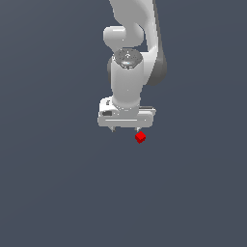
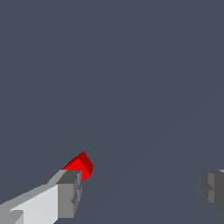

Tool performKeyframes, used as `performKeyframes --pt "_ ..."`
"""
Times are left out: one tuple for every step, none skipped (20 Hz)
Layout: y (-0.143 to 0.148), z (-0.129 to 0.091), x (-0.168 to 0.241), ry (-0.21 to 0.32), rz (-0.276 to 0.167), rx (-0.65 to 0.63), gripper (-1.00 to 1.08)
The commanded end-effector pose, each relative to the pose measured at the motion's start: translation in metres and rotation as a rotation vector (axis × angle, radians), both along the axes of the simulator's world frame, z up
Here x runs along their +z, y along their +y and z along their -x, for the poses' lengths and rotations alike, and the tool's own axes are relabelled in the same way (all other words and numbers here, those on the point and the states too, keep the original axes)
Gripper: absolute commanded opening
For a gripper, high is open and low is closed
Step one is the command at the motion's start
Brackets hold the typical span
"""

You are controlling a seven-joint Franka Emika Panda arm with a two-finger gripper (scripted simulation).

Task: Pick up the red cube and move it to a goal position.

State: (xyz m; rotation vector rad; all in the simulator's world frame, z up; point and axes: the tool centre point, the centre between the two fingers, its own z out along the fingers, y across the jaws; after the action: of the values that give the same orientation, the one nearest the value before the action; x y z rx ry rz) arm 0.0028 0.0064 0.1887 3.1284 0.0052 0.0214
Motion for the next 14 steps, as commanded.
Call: performKeyframes --pt "0.000 0.000 0.000 0.000 0.000 0.000 1.00" --pt "0.000 0.000 0.000 0.000 0.000 0.001 1.00" --pt "0.001 0.000 -0.001 0.000 0.000 0.004 1.00" --pt "0.002 0.001 -0.002 0.000 0.000 0.009 1.00" --pt "0.003 0.001 -0.004 0.000 0.000 0.016 1.00" --pt "0.004 0.002 -0.007 0.001 -0.001 0.025 1.00" --pt "0.006 0.002 -0.010 0.001 -0.001 0.036 1.00" --pt "0.009 0.003 -0.014 0.001 -0.001 0.049 1.00" --pt "0.011 0.005 -0.018 0.002 -0.001 0.065 1.00" --pt "0.014 0.006 -0.022 0.002 -0.002 0.082 1.00" --pt "0.017 0.007 -0.028 0.003 -0.002 0.101 1.00" --pt "0.021 0.009 -0.034 0.003 -0.003 0.122 1.00" --pt "0.025 0.011 -0.040 0.004 -0.003 0.146 1.00" --pt "0.029 0.014 -0.047 0.005 -0.004 0.171 1.00"
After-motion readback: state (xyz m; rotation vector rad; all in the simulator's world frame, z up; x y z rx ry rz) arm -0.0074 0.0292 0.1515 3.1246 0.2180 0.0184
